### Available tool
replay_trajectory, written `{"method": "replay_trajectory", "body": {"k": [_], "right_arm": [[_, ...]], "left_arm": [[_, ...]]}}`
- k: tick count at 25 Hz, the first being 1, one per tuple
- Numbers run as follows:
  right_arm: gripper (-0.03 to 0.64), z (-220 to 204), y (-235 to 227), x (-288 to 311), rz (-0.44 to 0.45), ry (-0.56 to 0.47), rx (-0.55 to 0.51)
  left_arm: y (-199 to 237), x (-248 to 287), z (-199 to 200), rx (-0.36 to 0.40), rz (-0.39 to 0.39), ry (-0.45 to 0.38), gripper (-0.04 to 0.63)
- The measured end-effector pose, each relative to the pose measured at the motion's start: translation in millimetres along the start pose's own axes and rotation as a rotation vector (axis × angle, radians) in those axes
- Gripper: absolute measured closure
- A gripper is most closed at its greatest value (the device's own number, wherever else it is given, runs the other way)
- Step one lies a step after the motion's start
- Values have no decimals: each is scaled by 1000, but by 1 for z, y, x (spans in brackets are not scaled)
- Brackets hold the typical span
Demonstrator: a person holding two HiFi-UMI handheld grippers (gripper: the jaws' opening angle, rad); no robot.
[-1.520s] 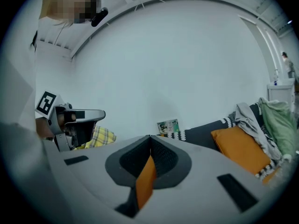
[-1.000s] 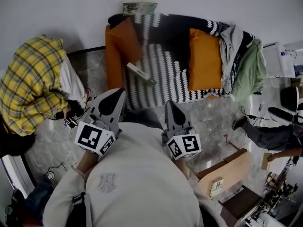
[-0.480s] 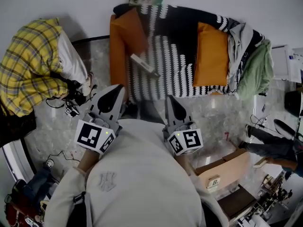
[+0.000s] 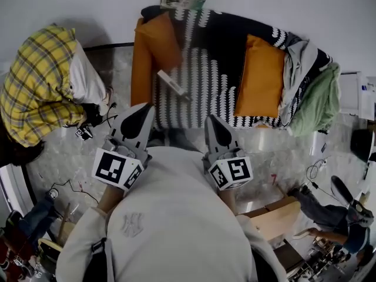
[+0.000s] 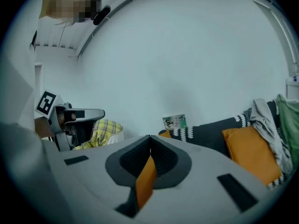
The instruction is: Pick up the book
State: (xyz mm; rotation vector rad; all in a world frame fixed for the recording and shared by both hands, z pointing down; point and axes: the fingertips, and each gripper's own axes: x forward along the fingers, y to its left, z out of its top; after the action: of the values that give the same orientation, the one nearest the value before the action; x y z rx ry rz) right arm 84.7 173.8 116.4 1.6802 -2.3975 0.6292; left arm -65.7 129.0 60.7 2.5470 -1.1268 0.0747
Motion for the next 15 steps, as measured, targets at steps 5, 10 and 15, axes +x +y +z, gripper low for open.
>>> {"method": "replay_trajectory", "body": {"k": [5, 10, 15], "right_arm": [[599, 7, -24, 11, 57, 19, -19], [598, 7, -40, 23, 109, 68, -27], [598, 7, -43, 36, 138, 85, -37]], "left_arm": [[-5, 19, 1, -13, 62, -19, 586], [-3, 27, -3, -43, 130, -18, 586], [6, 31, -7, -55, 167, -12, 586]]}}
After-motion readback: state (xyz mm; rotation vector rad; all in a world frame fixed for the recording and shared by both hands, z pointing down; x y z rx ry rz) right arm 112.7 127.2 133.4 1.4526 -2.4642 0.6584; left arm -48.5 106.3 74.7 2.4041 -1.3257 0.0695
